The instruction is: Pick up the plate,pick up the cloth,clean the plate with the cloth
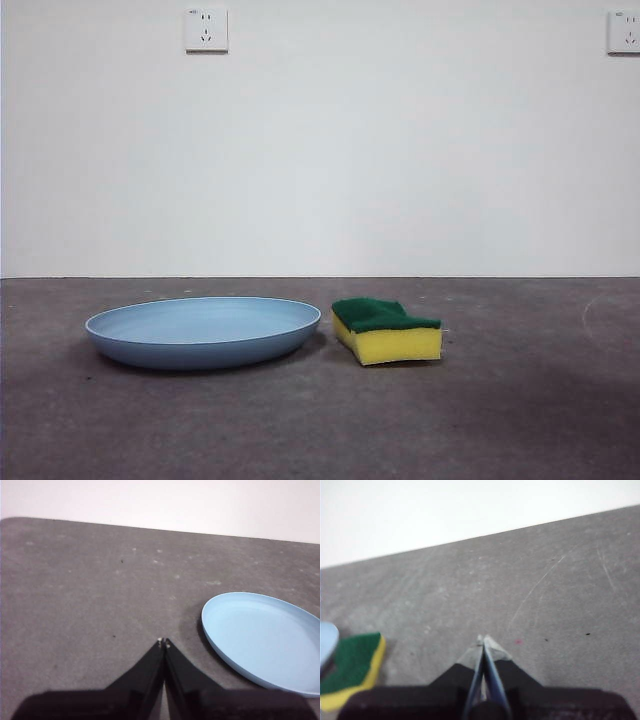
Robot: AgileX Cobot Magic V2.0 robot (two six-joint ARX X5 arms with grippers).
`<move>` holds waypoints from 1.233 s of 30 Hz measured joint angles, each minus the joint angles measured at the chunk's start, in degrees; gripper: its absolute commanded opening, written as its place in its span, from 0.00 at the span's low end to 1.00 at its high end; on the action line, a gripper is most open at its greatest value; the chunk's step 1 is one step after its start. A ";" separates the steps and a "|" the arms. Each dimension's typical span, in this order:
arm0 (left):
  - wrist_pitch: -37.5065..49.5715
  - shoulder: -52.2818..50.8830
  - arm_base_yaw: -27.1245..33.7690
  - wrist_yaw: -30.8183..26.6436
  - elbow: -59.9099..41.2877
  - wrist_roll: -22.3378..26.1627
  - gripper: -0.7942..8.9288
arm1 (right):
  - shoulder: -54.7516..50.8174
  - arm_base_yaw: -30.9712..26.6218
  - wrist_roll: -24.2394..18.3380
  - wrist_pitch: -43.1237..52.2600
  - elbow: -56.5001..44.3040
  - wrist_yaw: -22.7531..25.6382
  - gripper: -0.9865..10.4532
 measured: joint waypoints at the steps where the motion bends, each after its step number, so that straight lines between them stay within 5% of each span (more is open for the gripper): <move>1: -0.37 0.17 0.00 0.00 0.35 -0.81 0.08 | 0.66 0.00 1.27 0.00 0.98 0.00 0.08; 11: -1.84 8.94 0.00 0.00 9.97 -3.87 0.08 | 14.69 0.00 5.14 0.02 14.01 -3.21 0.08; 20: -6.97 25.64 0.00 1.33 24.44 -3.65 0.08 | 31.67 0.00 4.85 -2.91 27.21 -14.27 0.08; 32: -20.46 47.36 0.00 15.65 40.06 -0.22 0.09 | 52.09 0.00 -4.94 -22.12 43.36 -28.15 0.09; 35: -20.63 49.31 0.00 18.38 40.13 -0.15 0.25 | 54.38 0.00 -6.34 -23.85 44.63 -28.37 0.24; 37: -20.63 50.38 0.00 20.37 40.13 -0.13 0.52 | 54.73 0.00 -6.75 -23.98 44.72 -28.28 0.43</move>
